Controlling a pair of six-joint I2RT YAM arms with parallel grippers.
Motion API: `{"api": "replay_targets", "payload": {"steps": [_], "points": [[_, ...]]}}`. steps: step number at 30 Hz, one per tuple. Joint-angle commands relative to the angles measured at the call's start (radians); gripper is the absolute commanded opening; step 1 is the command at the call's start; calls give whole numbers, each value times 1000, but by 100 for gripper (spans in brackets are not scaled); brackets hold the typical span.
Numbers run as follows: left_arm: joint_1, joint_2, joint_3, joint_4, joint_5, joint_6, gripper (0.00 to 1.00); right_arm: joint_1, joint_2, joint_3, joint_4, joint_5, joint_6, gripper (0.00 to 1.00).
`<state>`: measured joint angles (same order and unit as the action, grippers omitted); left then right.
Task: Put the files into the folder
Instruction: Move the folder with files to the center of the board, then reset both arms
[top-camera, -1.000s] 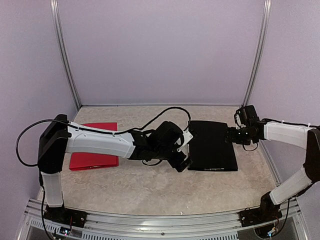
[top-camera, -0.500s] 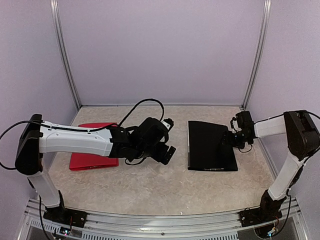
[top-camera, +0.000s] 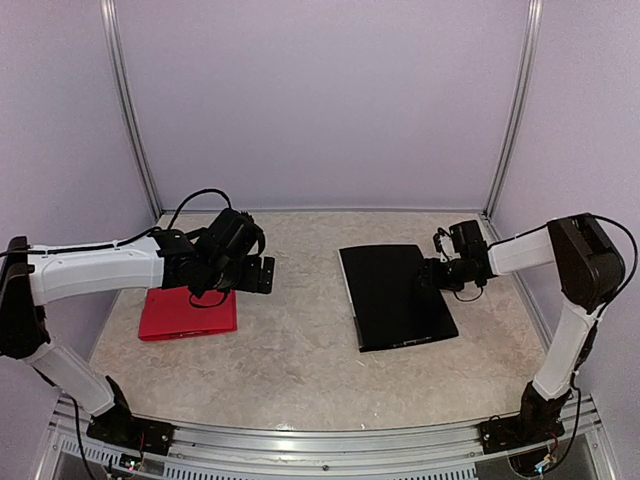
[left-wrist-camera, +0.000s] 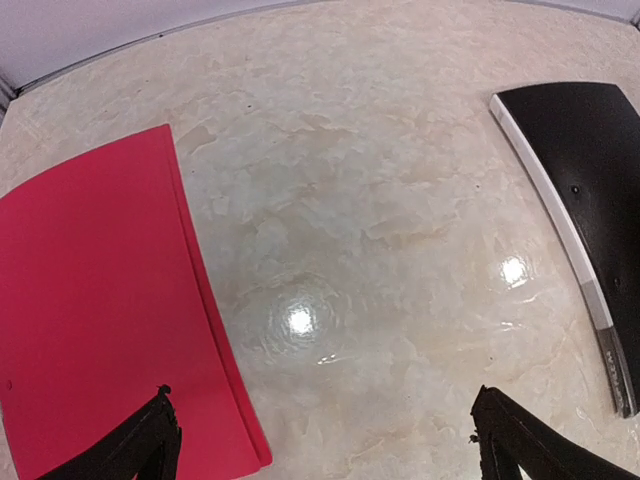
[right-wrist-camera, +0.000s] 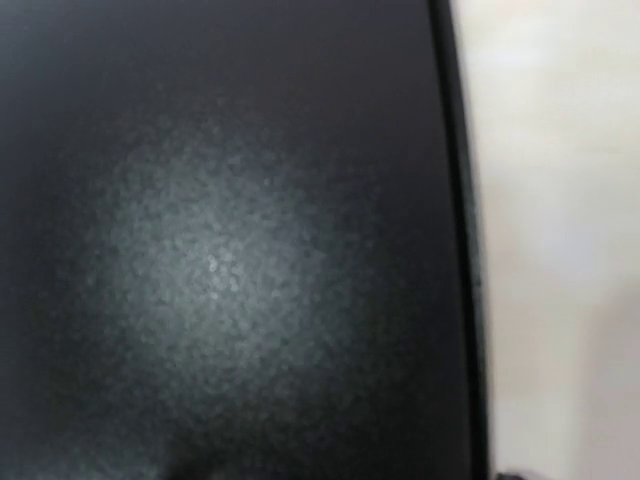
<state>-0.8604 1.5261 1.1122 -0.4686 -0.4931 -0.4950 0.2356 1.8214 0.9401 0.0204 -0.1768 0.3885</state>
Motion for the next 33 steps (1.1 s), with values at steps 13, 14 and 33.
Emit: {"api": "replay_targets", "payload": {"steps": [13, 14, 33], "points": [[164, -236, -116, -162, -59, -123, 99, 294, 35, 64, 93, 223, 227, 74], [165, -245, -119, -160, -60, -123, 99, 294, 6, 57, 83, 241, 211, 75], [197, -575, -322, 380, 86, 125, 99, 295, -782, -173, -51, 442, -160, 99]]}}
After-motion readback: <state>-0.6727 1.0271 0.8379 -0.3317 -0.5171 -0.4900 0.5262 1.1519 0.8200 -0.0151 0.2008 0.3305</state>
